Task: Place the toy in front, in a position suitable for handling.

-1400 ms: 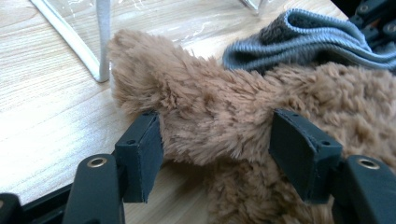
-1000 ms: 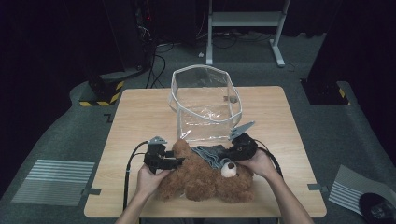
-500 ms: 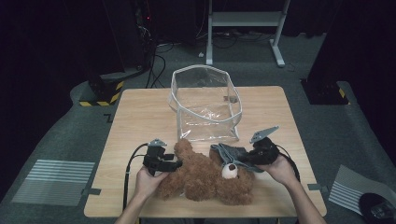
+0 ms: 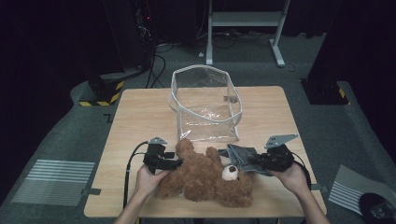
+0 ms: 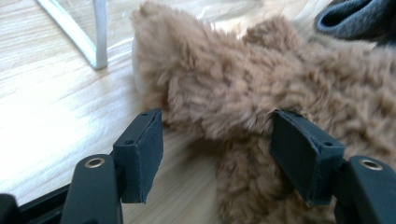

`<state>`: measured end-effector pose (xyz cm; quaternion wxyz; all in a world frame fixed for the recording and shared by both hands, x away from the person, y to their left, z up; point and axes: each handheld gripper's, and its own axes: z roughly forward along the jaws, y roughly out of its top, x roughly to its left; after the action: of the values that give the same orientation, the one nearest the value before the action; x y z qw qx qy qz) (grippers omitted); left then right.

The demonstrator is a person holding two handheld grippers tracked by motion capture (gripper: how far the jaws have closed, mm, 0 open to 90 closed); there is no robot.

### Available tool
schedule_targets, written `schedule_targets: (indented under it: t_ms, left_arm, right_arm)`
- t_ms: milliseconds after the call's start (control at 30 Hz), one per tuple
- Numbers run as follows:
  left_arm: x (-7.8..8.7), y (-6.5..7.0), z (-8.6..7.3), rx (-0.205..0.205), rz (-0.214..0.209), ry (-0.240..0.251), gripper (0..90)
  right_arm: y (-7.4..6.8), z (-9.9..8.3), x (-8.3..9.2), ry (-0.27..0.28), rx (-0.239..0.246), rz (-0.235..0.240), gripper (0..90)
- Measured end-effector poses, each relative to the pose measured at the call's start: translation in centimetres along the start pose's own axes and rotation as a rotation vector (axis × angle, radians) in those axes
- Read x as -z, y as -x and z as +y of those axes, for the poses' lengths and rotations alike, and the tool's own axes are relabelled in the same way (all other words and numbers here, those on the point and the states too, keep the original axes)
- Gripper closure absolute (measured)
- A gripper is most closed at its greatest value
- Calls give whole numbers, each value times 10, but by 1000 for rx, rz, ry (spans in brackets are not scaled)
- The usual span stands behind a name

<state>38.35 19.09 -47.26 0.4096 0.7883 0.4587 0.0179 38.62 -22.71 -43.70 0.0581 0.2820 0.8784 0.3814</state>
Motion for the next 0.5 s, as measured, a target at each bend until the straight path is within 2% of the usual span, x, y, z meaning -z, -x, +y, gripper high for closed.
schedule_targets:
  t_ms: [67,167,233,267,333,400,500]
  left_arm:
    - [0,2,2,0,0,8,344]
    - [4,3,3,-13,9,9,343]
    - [8,3,2,-10,5,24,338]
    - [11,3,2,-10,-2,32,333]
    - [15,4,3,-15,-19,46,328]
    - [16,8,4,-32,-33,50,304]
    - [14,14,6,-52,-49,49,290]
  right_arm:
    - [-4,9,-9,-10,21,17,820]
    - [-10,14,-25,-98,69,10,820]
    - [-6,9,-30,-138,63,-4,820]
    - [1,3,-28,-149,45,-38,820]
    - [3,2,-25,-139,37,-49,820]
    - [4,4,-19,-97,25,-49,820]
    - [-4,16,-16,-59,53,-46,819]
